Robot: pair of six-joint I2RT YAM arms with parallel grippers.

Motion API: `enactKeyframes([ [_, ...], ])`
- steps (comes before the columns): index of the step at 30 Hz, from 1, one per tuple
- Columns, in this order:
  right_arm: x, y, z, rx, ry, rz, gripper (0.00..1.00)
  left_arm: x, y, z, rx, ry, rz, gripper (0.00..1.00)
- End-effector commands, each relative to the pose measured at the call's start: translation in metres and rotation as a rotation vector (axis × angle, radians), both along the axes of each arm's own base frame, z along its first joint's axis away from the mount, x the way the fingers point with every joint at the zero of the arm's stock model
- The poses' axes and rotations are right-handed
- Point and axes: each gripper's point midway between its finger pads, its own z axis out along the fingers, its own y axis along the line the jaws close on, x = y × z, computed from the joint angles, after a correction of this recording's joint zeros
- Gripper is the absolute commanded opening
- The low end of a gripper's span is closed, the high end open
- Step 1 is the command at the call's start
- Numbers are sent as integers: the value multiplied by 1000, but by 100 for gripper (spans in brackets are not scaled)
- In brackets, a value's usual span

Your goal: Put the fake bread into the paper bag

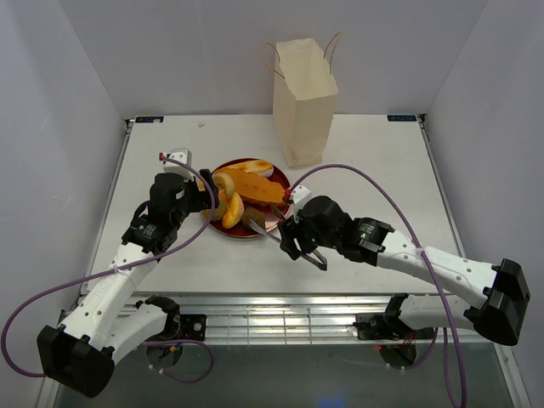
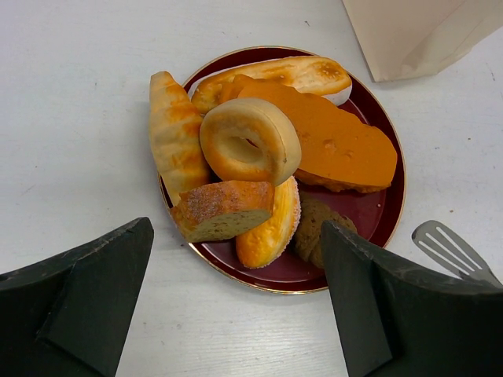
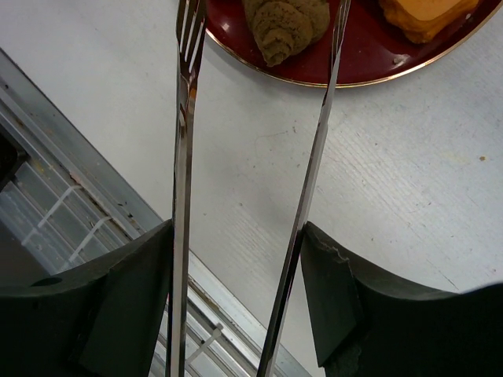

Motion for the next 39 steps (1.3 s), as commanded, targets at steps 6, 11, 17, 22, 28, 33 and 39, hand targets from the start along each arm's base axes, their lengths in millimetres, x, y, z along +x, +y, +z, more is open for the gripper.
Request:
enactKeyframes([
  [6, 1, 9, -15, -16, -1, -2, 67, 1, 2, 9, 0, -16, 9, 98],
  [11, 3, 15, -28, -25, 8, 5, 66, 1, 0, 8, -3, -13, 0, 97],
  [17, 7, 24, -41, -37, 16, 13, 66, 1, -2, 4, 1, 2, -9, 98],
  [22, 13, 29, -45, -46, 14, -4, 61, 1, -3, 5, -1, 3, -15, 98],
  [28, 16, 28, -41, -51, 7, -24, 48, 0, -3, 4, -2, 5, -17, 97],
  [33, 17, 29, -34, -35, 2, -24, 38, 0, -4, 5, -5, 3, -22, 98],
  [39, 17, 32, -16, 3, -15, -20, 26, 0, -4, 5, -5, 4, -23, 98],
])
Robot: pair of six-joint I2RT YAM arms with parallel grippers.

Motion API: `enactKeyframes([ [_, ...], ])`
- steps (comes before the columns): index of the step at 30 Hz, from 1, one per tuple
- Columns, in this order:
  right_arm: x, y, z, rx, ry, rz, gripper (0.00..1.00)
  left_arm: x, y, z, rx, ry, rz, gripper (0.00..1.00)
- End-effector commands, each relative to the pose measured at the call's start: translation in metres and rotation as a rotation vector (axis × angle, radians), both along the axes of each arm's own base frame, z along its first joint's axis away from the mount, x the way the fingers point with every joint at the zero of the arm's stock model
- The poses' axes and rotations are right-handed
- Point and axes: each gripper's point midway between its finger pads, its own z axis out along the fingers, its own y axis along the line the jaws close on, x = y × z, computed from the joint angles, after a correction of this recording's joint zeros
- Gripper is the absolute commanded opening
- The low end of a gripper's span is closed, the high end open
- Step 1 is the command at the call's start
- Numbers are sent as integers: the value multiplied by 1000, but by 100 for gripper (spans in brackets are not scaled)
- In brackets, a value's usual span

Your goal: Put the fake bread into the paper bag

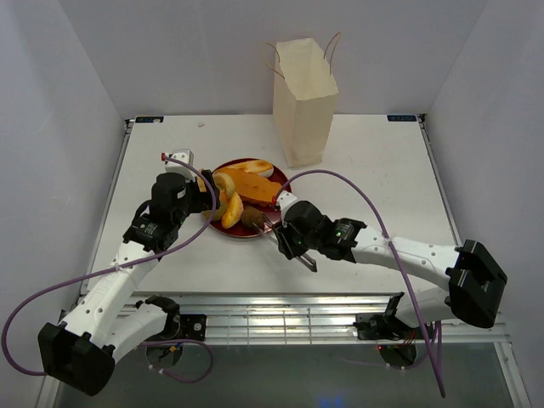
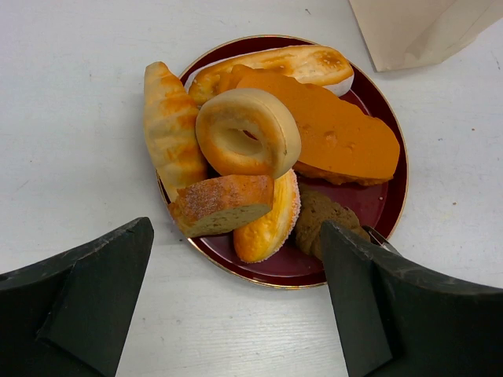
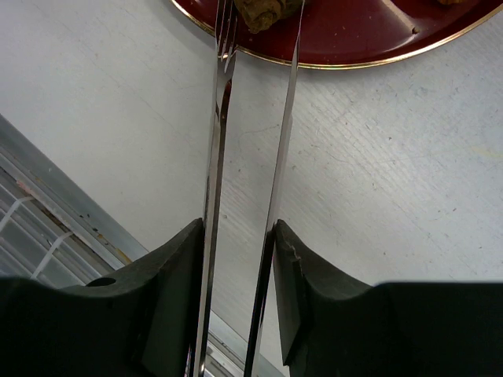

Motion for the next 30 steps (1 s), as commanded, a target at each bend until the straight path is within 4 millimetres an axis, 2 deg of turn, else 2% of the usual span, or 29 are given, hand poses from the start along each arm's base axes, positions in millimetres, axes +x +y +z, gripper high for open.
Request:
enactKeyframes([
  [1, 10, 16, 48, 117, -78, -5, 26, 1, -2, 11, -8, -18, -11, 97],
  [5, 13, 13, 65, 144, -107, -30, 26, 2, 3, 8, 8, -13, 14, 98],
  [14, 20, -9, 116, 202, -210, -104, 25, 1, 4, 13, -1, -29, 23, 98],
  [19, 34, -17, 161, 242, -316, -146, 25, 1, 5, 14, -3, -31, 25, 98],
  [20, 38, -18, 176, 263, -341, -153, 24, 1, 5, 15, -2, -35, 27, 97],
  [22, 46, -23, 191, 265, -382, -174, 24, 1, 5, 15, -2, -36, 27, 98],
  [24, 60, -28, 212, 279, -429, -205, 25, 0, 6, 17, -4, -42, 29, 97],
  [29, 100, -45, 250, 292, -510, -284, 25, -1, 8, 19, -1, -48, 37, 98],
  [30, 106, -46, 263, 316, -536, -281, 25, -1, 8, 19, -1, -50, 38, 98],
])
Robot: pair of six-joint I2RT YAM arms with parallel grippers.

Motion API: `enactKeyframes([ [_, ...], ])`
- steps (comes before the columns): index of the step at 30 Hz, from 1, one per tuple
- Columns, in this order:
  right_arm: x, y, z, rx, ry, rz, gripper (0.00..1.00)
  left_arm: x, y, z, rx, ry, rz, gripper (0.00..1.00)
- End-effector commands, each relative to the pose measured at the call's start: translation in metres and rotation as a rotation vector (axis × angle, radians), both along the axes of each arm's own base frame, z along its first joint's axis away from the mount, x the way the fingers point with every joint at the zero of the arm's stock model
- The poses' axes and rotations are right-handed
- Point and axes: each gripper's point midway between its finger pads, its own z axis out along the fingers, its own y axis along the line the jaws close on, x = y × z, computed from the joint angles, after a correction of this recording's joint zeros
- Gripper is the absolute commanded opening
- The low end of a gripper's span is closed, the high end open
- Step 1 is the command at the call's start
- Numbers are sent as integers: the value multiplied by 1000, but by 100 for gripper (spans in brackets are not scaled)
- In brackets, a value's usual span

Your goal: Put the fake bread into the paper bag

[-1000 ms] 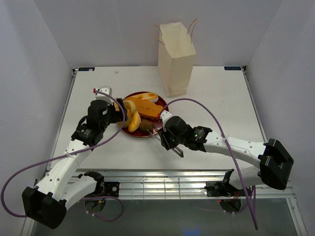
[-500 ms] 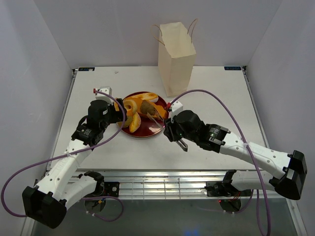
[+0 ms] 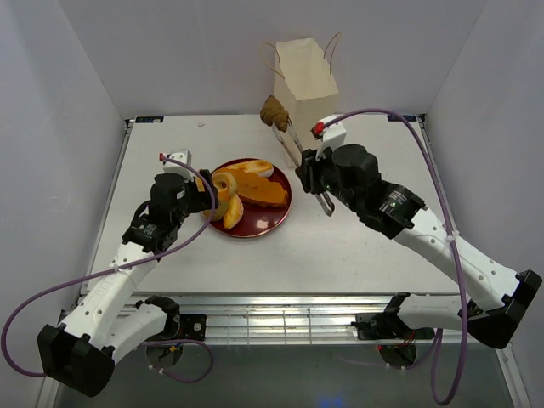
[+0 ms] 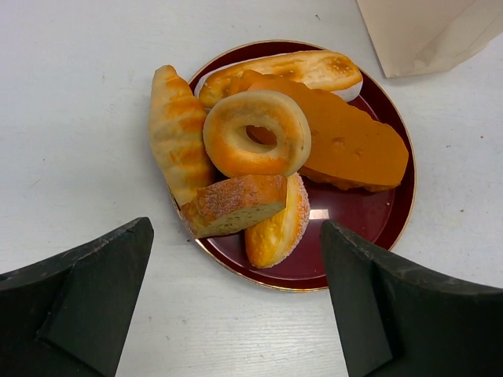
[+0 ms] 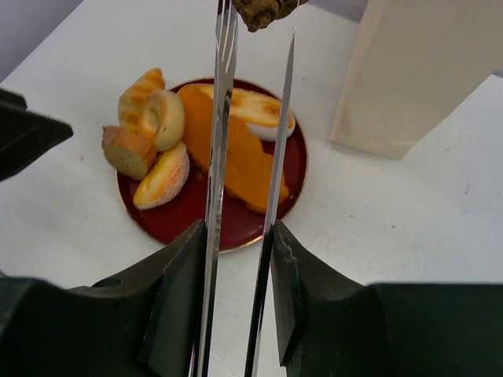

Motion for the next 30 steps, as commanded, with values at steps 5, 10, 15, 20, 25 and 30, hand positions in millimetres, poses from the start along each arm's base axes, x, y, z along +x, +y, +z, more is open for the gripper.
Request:
enactKeyframes([
  [5, 59, -33, 86, 77, -195, -107, 27, -1, 4, 20, -8, -51, 17, 98],
  [10, 102, -44, 97, 55, -214, -142, 28, -2, 4, 22, -12, -58, 17, 98],
  [15, 146, -58, 100, 42, -214, -181, 28, -1, 3, 21, -13, -52, 11, 98],
  [20, 182, -62, 86, 21, -174, -193, 28, -1, 1, 18, -14, -45, 3, 98],
  [25, 200, -60, 79, 14, -155, -190, 28, -1, 0, 18, -16, -46, -4, 98],
  [30, 216, -57, 68, 4, -138, -200, 31, 0, -1, 17, -15, -43, -7, 98],
])
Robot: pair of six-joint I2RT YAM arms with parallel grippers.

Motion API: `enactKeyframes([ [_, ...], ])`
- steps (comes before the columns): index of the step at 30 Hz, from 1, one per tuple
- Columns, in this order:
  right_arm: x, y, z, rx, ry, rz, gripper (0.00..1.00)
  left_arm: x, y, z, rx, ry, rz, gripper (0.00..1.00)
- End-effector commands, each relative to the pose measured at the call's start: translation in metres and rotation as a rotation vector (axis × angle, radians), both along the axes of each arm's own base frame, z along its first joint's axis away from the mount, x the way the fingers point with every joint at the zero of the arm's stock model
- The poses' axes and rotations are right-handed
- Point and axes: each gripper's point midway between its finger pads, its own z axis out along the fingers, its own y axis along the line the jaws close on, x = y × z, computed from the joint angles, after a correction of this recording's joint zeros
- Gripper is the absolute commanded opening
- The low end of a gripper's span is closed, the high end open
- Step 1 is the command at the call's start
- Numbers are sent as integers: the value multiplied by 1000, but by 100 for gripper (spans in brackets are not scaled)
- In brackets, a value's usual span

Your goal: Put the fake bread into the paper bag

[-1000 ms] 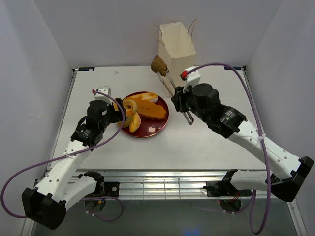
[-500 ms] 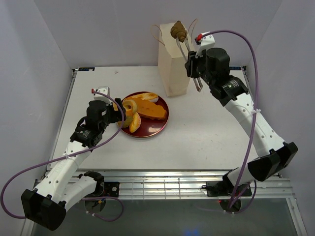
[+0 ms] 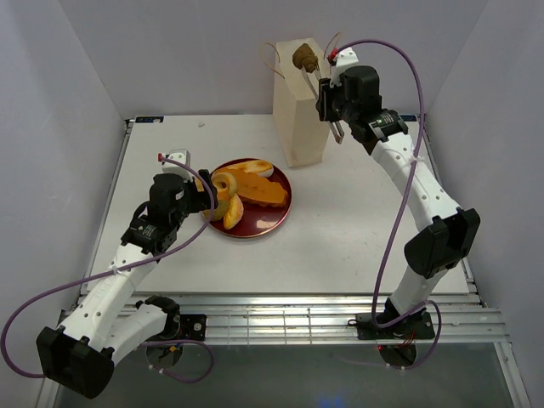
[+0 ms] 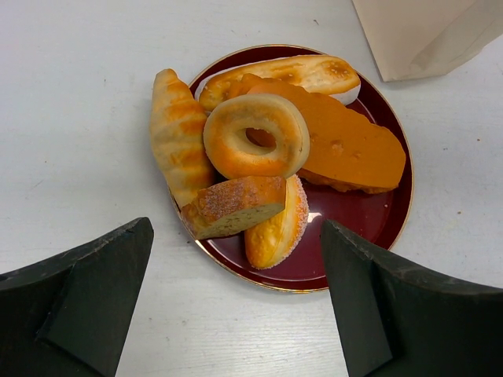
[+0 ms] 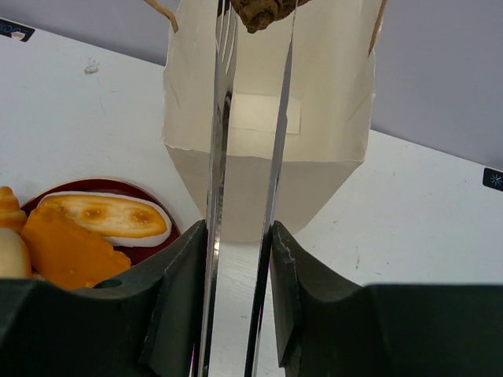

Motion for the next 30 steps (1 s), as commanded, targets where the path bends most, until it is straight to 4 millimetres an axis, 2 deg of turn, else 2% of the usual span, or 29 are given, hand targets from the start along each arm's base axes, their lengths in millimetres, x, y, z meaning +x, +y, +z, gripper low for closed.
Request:
enactKeyframes([
  [1, 8, 0, 42, 39, -107, 6, 32, 1, -3, 12, -12, -27, -15, 98],
  [5, 14, -3, 38, 33, -100, -5, 45, 1, -4, 13, -14, -28, -21, 98],
  [6, 15, -4, 37, 34, -98, -6, 51, 0, -3, 12, -12, -27, -21, 98],
  [8, 16, -5, 40, 37, -103, -9, 52, 0, -3, 12, -11, -27, -20, 98],
  [11, 15, -5, 46, 42, -114, -1, 61, 0, -4, 12, -11, -25, -21, 98],
  [19, 9, -4, 56, 56, -122, 13, 62, 0, -3, 12, -11, -27, -20, 98],
  [22, 1, -4, 67, 73, -138, 30, 62, 1, -3, 10, -8, -21, -19, 98],
  [26, -20, -4, 90, 87, -174, 79, 59, 1, -3, 10, -7, -20, -16, 98],
  [27, -28, 2, 93, 98, -174, 127, 59, 1, -2, 9, -5, -19, -14, 98],
  [30, -48, 1, 103, 116, -196, 163, 60, 1, -2, 8, -5, -16, -12, 98],
])
